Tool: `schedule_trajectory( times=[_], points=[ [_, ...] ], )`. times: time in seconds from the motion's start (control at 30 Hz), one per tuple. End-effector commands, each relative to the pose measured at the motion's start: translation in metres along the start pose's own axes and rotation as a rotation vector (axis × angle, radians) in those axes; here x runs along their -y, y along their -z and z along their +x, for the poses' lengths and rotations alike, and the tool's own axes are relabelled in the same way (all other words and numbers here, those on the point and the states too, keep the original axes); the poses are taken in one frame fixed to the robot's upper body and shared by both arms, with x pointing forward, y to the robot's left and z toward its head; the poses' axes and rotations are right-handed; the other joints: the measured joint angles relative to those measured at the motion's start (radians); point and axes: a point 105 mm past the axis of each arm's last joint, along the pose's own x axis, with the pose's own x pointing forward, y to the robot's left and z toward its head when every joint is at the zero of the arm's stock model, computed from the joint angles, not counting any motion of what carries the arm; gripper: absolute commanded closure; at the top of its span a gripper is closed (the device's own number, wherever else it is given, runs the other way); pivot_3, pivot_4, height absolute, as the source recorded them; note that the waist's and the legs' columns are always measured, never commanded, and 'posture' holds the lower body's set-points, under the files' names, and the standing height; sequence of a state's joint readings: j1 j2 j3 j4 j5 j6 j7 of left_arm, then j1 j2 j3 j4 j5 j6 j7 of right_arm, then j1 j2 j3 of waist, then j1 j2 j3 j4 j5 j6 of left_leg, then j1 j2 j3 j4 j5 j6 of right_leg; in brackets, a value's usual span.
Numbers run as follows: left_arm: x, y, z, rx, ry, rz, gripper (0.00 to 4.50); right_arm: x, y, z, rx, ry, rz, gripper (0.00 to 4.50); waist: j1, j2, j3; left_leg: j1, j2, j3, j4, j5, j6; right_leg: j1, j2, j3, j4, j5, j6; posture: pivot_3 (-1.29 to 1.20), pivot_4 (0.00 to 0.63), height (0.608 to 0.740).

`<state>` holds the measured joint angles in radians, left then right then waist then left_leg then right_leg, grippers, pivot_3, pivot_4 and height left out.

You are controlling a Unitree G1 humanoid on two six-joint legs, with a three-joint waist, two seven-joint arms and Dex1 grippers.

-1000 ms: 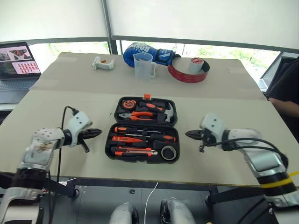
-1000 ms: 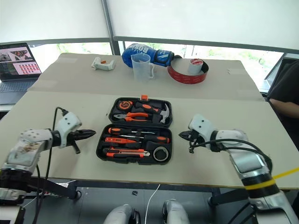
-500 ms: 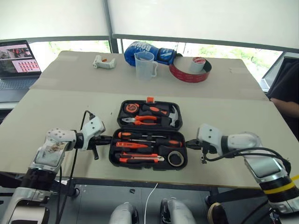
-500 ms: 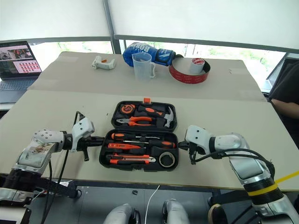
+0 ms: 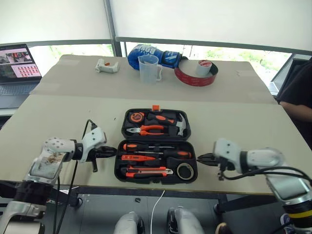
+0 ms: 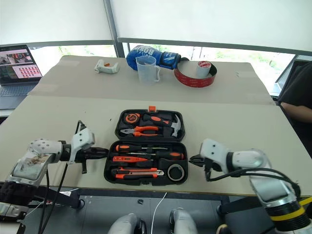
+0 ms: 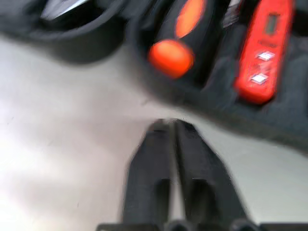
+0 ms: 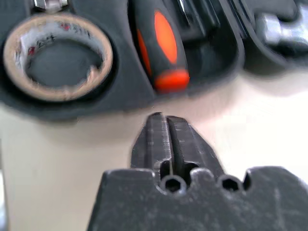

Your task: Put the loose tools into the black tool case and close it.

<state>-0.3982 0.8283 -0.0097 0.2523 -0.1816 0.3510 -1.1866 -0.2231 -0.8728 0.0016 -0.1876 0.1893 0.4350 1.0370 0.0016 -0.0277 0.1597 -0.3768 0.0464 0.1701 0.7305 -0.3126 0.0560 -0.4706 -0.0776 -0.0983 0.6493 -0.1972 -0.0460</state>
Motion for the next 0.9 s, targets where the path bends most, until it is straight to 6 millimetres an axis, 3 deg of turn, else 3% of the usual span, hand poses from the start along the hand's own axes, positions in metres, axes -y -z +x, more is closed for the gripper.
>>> schedule_trajectory(
  times=[0.03, 0.2, 0.37, 0.63, 0.73, 0.9],
  points=[
    [-0.035, -0.022, -0.019, 0.11, -0.126, -0.223, 2.49, 0.037, -0.023, -0.014, 0.11, 0.087, 0.209, 2.44, -0.004, 0.0, 0.0, 0.0, 0.0, 0.0, 0.0, 0.0, 0.0, 0.0, 0.0, 0.001, 0.0, 0.001, 0.0, 0.0, 0.15, 0.714],
    [-0.04, -0.052, -0.003, 0.171, -0.08, -0.447, 0.64, 0.047, -0.042, 0.01, 0.143, 0.017, 0.434, 0.75, -0.008, 0.0, 0.0, 0.0, 0.001, -0.001, 0.0, 0.001, -0.001, 0.001, 0.002, 0.0, 0.001, 0.002, -0.003, 0.0, 0.15, 0.714],
    [-0.041, -0.079, 0.023, 0.212, -0.065, -0.546, 0.64, 0.055, -0.061, 0.043, 0.142, 0.018, 0.535, 0.75, -0.014, 0.0, 0.0, -0.006, -0.001, 0.0, 0.0, 0.002, -0.001, -0.003, 0.002, -0.001, 0.0, 0.006, -0.01, 0.0, 0.15, 0.714],
    [-0.041, -0.076, 0.055, 0.158, -0.077, -0.567, 0.64, 0.081, -0.07, 0.068, 0.134, 0.11, 0.627, 0.75, -0.017, 0.0, 0.0, -0.006, -0.002, 0.0, 0.0, 0.002, -0.002, -0.003, 0.001, -0.006, 0.001, 0.007, -0.009, 0.0, 0.15, 0.714],
    [-0.042, -0.073, 0.057, 0.151, -0.08, -0.564, 1.36, 0.081, -0.063, 0.071, 0.098, 0.114, 0.619, 1.42, -0.017, 0.0, 0.0, -0.005, -0.002, 0.0, 0.0, 0.002, -0.003, -0.003, 0.001, -0.006, 0.002, 0.007, -0.009, 0.0, 0.15, 0.714],
    [-0.041, -0.067, 0.056, 0.144, -0.076, -0.57, 3.23, 0.073, -0.055, 0.078, 0.047, 0.099, 0.589, 3.19, -0.02, 0.0, 0.0, -0.002, -0.002, 0.002, 0.0, 0.002, -0.003, -0.004, 0.0, -0.005, 0.007, 0.006, -0.009, 0.0, 0.15, 0.714]
  ],
)
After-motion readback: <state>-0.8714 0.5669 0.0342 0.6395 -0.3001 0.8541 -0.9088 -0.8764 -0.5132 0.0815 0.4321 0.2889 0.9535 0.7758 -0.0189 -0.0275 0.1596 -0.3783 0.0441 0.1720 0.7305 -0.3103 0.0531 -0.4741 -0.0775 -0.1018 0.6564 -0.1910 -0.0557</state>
